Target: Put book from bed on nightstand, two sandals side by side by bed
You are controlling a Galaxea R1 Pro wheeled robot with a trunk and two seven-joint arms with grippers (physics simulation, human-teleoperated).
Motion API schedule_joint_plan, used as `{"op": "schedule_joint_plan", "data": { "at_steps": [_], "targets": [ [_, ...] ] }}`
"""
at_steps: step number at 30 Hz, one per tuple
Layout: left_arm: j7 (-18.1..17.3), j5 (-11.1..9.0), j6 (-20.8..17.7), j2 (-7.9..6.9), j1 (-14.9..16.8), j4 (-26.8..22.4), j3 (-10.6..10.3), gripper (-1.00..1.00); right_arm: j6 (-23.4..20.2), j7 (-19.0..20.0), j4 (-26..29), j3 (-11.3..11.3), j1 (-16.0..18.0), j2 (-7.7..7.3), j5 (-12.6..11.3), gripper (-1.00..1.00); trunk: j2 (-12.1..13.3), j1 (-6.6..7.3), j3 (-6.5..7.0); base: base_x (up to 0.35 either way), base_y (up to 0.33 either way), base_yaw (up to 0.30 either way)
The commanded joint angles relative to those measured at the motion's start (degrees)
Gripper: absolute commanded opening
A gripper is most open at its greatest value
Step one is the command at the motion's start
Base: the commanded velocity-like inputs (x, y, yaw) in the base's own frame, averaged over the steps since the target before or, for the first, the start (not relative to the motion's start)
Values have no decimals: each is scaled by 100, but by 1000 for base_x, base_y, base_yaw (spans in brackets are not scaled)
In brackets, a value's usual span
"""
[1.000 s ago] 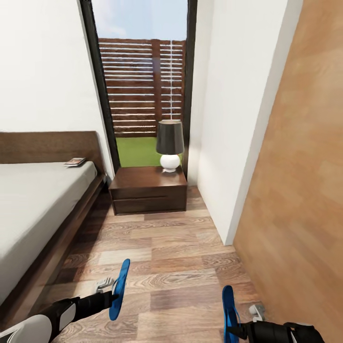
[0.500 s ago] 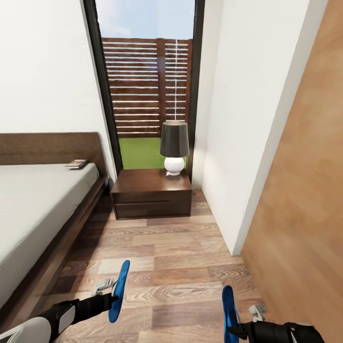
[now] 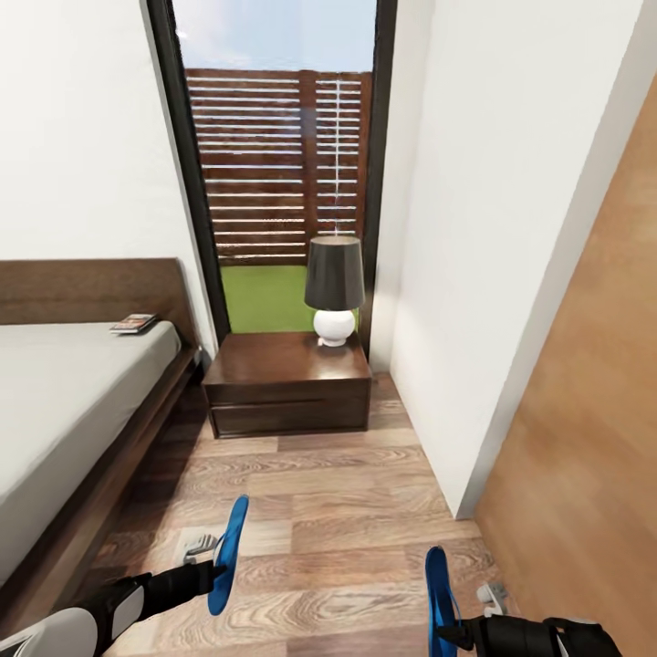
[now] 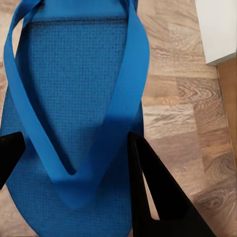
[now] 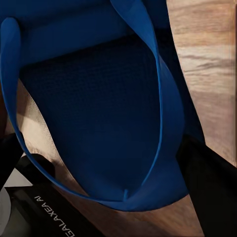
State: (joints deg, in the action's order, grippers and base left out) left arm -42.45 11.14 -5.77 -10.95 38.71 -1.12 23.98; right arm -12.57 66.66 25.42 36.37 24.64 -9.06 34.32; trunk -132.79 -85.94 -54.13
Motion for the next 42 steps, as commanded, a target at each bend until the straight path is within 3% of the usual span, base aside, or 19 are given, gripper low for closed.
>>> {"op": "schedule_joint_plan", "data": {
  "at_steps": [1, 42],
  "targets": [
    [-25, 46, -39, -1, 0, -11, 63, -100, -61, 40, 6, 48, 8, 6, 31, -100, -2, -2, -5, 320, 0, 0],
    [-18, 46, -22, -12, -3, -11, 72, -100, -61, 40, 6, 45, 7, 9, 31, -100, -2, -2, -5, 318, -52, 1]
  ]
}}
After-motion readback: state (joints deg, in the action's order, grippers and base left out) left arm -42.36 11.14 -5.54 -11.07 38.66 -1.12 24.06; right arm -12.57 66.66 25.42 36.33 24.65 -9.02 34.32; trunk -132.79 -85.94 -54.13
